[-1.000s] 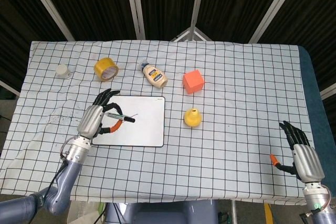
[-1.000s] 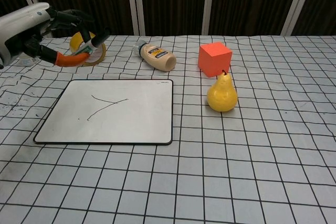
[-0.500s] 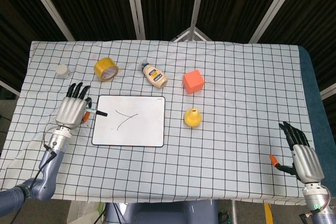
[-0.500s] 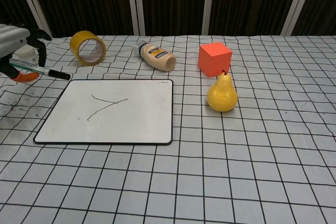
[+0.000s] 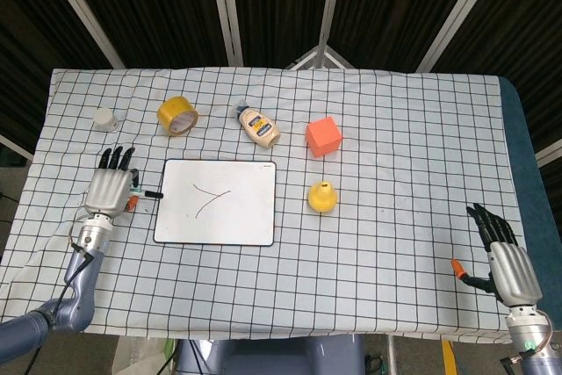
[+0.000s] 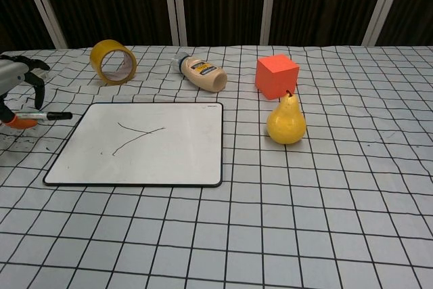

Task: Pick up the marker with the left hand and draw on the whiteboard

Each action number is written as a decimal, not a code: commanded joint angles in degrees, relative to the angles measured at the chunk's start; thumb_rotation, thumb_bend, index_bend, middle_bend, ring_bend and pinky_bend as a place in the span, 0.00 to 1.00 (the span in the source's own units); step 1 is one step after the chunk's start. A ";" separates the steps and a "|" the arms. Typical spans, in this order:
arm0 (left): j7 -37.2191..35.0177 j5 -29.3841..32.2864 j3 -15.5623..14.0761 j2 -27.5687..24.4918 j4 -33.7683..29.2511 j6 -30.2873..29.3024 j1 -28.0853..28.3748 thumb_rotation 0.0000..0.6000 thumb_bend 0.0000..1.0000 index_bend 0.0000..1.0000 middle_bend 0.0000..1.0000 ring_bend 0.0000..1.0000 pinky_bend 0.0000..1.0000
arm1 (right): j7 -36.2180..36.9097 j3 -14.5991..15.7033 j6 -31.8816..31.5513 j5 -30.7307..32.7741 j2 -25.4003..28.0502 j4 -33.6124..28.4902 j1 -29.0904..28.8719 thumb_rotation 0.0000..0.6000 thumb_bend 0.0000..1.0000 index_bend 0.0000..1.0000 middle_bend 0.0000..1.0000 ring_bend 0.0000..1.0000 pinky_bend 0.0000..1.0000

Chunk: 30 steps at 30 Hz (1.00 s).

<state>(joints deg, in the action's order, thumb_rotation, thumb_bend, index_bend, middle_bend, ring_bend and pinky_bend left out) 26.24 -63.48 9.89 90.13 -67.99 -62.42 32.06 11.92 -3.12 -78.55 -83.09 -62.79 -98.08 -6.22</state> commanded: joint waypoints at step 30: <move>-17.72 -23.28 -12.06 -23.46 -25.25 -33.39 -24.69 1.00 0.16 0.01 0.00 0.00 0.00 | -3.12 -0.09 -1.80 -1.19 -0.52 1.52 0.33 1.00 0.32 0.00 0.00 0.00 0.00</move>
